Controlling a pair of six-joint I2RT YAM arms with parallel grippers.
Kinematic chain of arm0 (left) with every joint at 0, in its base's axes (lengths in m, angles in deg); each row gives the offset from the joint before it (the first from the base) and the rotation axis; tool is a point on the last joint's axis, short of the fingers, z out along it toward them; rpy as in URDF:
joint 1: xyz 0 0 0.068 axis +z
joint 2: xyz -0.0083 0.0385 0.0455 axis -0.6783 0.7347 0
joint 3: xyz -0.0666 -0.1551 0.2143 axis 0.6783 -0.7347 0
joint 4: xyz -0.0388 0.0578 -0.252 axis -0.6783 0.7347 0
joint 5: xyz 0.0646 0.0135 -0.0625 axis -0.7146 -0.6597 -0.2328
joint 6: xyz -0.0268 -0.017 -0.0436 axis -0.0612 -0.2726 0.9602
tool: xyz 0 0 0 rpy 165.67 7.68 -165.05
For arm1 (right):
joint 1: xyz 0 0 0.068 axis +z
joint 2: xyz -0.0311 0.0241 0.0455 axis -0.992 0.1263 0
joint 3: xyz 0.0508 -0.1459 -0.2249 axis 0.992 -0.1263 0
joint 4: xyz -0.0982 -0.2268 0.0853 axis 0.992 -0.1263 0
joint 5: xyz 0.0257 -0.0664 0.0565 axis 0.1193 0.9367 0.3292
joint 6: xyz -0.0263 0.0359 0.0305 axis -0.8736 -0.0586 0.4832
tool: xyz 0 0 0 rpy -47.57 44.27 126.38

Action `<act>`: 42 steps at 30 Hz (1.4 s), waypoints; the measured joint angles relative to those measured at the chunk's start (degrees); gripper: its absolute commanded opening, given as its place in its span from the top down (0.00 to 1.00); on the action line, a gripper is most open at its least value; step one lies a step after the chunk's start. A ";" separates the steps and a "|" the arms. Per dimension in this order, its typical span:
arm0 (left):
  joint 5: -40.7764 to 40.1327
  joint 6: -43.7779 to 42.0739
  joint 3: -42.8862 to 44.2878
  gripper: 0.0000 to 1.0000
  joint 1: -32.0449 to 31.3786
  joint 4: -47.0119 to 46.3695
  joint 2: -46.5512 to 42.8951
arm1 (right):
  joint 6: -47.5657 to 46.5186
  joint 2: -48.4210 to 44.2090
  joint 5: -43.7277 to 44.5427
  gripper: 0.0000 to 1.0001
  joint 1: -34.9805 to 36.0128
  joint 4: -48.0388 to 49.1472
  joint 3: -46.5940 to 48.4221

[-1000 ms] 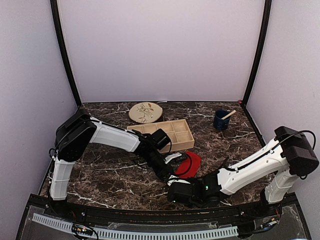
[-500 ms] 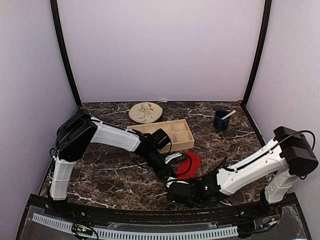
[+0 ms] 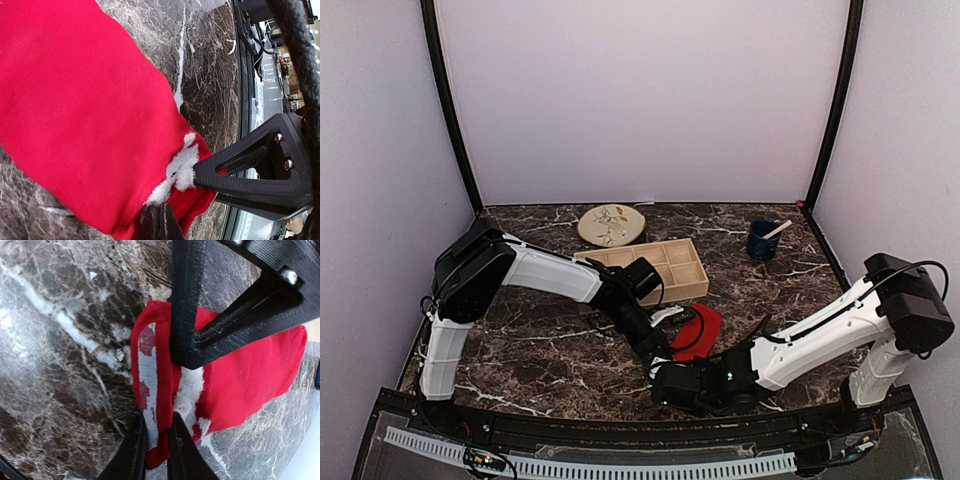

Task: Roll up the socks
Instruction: Roll the sock at the center of the board.

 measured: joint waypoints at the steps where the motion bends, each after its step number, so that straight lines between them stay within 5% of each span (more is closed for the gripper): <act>1: 0.00 0.15 0.00 1.00 0.00 -0.02 0.00 | 0.17 0.00 -0.22 0.89 -0.02 0.00 0.00; 15: 0.28 3.82 -0.90 0.84 0.15 -2.78 -0.15 | 3.30 -1.57 -7.04 1.00 -3.85 1.14 -0.52; 42: -8.22 18.16 -20.81 0.70 4.09 -28.87 -12.83 | 13.86 -10.56 -31.63 1.00 -15.45 15.15 -11.76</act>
